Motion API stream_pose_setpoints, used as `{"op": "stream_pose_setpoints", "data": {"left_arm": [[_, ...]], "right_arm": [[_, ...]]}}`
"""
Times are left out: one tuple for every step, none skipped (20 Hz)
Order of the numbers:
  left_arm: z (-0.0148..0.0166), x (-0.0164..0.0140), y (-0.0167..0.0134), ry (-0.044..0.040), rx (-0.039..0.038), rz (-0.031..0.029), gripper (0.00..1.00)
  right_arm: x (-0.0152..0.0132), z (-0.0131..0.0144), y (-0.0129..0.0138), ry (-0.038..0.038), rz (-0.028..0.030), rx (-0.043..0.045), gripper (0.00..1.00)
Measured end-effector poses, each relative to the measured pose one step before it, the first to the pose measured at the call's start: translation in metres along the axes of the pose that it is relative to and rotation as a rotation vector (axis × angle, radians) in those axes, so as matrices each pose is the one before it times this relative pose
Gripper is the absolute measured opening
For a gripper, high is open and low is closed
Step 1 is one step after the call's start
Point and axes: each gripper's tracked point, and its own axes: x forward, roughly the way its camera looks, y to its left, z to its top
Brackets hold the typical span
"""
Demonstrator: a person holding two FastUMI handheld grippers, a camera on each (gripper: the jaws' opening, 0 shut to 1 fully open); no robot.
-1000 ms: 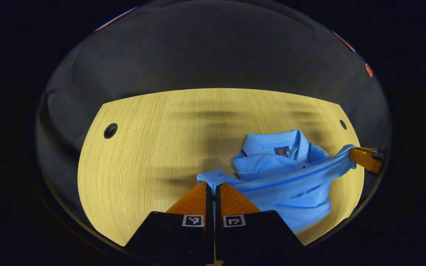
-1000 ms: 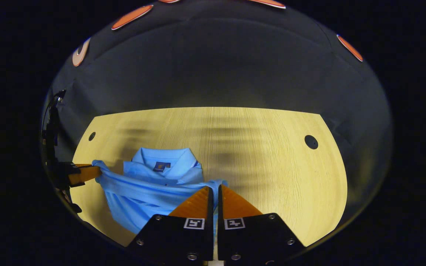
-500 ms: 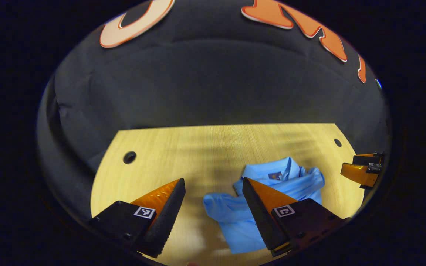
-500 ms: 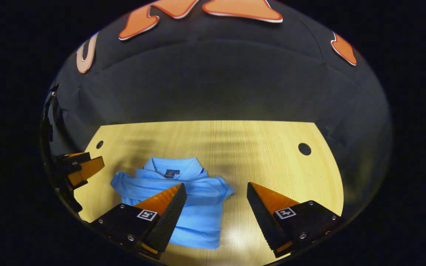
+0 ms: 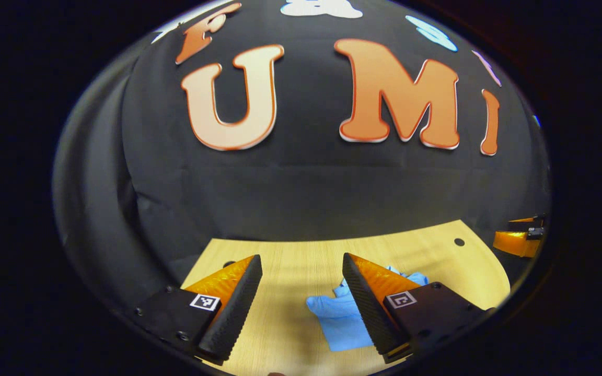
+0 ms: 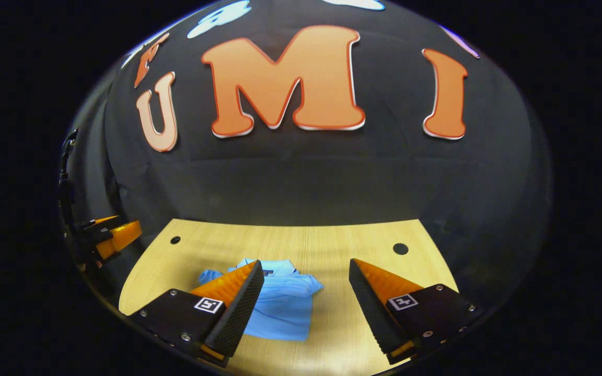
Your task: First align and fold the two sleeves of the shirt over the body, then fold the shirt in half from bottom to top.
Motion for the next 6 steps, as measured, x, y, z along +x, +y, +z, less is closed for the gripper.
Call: {"op": "stream_pose_setpoints", "data": {"left_arm": [[0.00777,-0.01518,0.00084,-0.02049,0.00359,0.00974,0.99],[0.00723,-0.01559,-0.00014,-0.02253,-0.00388,0.00120,0.98],[0.00661,-0.01356,-0.00391,-0.02075,-0.01209,-0.00546,0.97],[0.00559,-0.01561,-0.00184,-0.01625,-0.01383,-0.00699,1.00],[0.00332,-0.01238,-0.00113,-0.01396,-0.00977,-0.00129,1.00],[0.00560,-0.01007,-0.00085,-0.02232,-0.00825,-0.00268,1.00]], "right_arm": [[-0.01536,0.00625,-0.00446,-0.02519,-0.00105,0.00263,0.99],[-0.01367,0.00404,-0.00416,-0.02335,-0.00264,0.00474,0.99],[-0.01260,0.00417,-0.00367,-0.02118,-0.00063,0.00569,0.99],[-0.01159,0.00143,-0.00345,-0.01725,-0.00628,0.00914,0.99],[-0.01100,0.00119,-0.00300,-0.01082,-0.00036,0.00927,0.99],[-0.01192,0.00272,-0.00098,-0.01667,0.00525,0.00806,0.99]]}}
